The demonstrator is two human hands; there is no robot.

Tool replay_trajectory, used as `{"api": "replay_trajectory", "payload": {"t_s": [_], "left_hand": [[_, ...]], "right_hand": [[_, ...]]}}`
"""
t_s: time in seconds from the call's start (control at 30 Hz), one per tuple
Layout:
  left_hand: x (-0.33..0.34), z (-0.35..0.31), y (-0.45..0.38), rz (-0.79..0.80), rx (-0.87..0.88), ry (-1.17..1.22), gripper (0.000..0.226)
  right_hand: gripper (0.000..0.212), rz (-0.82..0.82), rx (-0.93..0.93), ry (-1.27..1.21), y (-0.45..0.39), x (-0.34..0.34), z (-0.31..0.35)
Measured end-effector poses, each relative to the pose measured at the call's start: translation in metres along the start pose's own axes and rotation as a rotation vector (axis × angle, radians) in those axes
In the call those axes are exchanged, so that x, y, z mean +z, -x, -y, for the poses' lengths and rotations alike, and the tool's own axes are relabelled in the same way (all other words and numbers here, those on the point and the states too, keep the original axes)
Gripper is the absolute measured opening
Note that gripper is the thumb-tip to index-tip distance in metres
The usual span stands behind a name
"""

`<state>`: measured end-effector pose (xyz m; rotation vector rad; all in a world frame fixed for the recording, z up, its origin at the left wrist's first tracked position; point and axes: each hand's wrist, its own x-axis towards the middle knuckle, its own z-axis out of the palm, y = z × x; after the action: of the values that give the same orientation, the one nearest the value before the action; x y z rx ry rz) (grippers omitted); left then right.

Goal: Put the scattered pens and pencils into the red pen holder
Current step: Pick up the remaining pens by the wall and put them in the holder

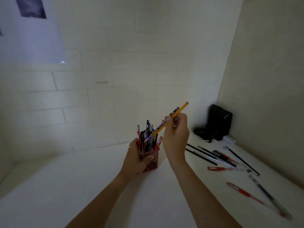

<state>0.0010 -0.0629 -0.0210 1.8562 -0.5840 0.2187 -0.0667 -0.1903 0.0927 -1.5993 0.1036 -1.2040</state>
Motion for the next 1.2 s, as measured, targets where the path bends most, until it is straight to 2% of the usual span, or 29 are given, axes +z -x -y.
{"api": "replay_trajectory", "payload": {"t_s": [0.2,0.3,0.5,0.7,0.87,0.97,1.1,1.17,1.2], "left_hand": [[0.001,0.006,-0.001,-0.017,0.038,-0.023,0.062],[0.002,0.008,-0.002,-0.019,0.07,-0.02,0.053],[0.003,0.018,-0.007,0.009,0.021,0.019,0.062],[0.005,0.021,-0.013,0.042,-0.013,-0.008,0.069],[-0.007,0.006,-0.028,0.177,-0.133,-0.049,0.083],[-0.01,0.006,-0.032,0.197,-0.143,-0.029,0.075],[-0.008,0.002,-0.024,0.136,-0.13,0.0,0.078],[-0.004,-0.004,-0.021,0.106,-0.112,-0.005,0.077],[-0.001,-0.008,-0.02,0.103,-0.105,-0.01,0.076]], "right_hand": [[0.004,0.431,0.081,0.278,0.018,0.012,-0.029],[0.009,0.546,0.058,0.458,0.03,0.021,-0.039],[0.016,0.54,-0.032,0.675,0.029,0.027,-0.03],[0.026,0.584,0.105,0.814,0.021,0.034,-0.032],[0.043,0.669,0.14,0.854,0.02,0.039,-0.042],[0.037,0.614,0.059,0.774,0.018,0.026,-0.039],[0.044,0.31,-0.043,0.726,0.008,-0.023,-0.041],[0.043,0.214,-0.026,0.794,-0.003,-0.05,-0.061],[0.041,0.218,-0.003,0.865,-0.008,-0.063,-0.077]]}}
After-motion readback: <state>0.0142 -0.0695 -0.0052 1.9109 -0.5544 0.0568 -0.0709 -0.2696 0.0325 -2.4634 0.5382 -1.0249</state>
